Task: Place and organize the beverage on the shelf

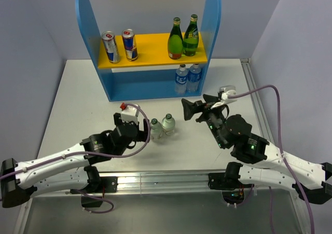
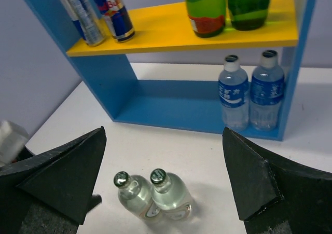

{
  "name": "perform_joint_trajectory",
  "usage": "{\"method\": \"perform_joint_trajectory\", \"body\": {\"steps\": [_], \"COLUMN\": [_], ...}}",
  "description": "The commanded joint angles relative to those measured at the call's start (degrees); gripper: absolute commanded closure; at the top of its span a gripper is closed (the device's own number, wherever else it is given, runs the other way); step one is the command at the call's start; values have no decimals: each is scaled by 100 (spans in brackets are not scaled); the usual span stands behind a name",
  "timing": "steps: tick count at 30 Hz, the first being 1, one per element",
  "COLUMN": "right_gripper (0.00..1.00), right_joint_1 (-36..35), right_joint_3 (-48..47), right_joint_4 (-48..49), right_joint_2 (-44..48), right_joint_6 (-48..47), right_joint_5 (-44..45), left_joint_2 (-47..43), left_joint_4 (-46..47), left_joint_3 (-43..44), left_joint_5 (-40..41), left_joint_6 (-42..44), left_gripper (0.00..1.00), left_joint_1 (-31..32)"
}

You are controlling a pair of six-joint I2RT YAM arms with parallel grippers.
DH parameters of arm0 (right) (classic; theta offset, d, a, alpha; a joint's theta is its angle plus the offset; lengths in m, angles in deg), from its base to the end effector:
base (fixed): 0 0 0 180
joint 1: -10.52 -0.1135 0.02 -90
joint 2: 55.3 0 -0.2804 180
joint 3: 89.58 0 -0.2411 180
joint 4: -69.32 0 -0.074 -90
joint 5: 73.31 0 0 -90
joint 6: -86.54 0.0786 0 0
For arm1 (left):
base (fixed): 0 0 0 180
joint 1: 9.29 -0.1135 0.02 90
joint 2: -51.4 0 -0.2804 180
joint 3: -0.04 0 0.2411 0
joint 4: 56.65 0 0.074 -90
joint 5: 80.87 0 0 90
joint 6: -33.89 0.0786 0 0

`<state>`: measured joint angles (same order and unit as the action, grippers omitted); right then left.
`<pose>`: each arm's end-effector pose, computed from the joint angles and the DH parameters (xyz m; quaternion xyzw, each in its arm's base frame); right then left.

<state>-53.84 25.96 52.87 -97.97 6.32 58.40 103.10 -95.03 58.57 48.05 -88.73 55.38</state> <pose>0.1206 0.1305 0.4054 -0.0546 0.6799 0.2252 0.6957 0.1305 -0.1603 0.2915 0.0708 0.8358 -0.1535 0.5224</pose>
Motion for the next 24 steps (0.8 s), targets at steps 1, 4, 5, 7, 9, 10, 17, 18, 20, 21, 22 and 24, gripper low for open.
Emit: {"method": "perform_joint_trajectory", "body": {"steps": [1,4,5,7,9,10,17,18,20,21,22,24], "right_gripper": [0,0,0,0,0,0,0,0,0,0,0,0], "right_joint_1": [-33,-33,-33,-33,-33,-33,-33,-24,-24,-33,-24,-24], "right_joint_3": [214,311,346,363,407,425,662,671,697,689,706,741], "right_joint_4": [-183,-209,-217,-235,-252,-261,-191,-200,-191,-182,-174,-173], "right_joint_2": [259,330,339,348,374,383,576,576,602,620,611,620], "right_joint_6": [129,164,173,182,191,182,208,208,208,208,200,200], "right_joint_5": [460,548,566,592,636,671,742,742,742,742,742,733], "left_joint_2": [33,269,314,446,638,726,1333,1508,1702,1877,1957,2228], "left_joint_4": [1214,1954,2192,2605,3037,3160,4347,4443,4567,4646,4847,5050], "left_joint_3": [-798,-1273,-1352,-1581,-1704,-1740,-2083,-2048,-2004,-1969,-1960,-1899], "left_joint_5": [-454,-508,-560,-718,-877,-903,-878,-642,-439,-368,-272,-236], "left_joint_6": [-368,-525,-509,-456,-429,-394,-87,-60,36,71,133,186], "left_gripper": [1,1,1,1,1,1,1,1,1,1,1,1], "left_joint_1": [46,46,46,46,46,46,46,46,46,46,46,38]}}
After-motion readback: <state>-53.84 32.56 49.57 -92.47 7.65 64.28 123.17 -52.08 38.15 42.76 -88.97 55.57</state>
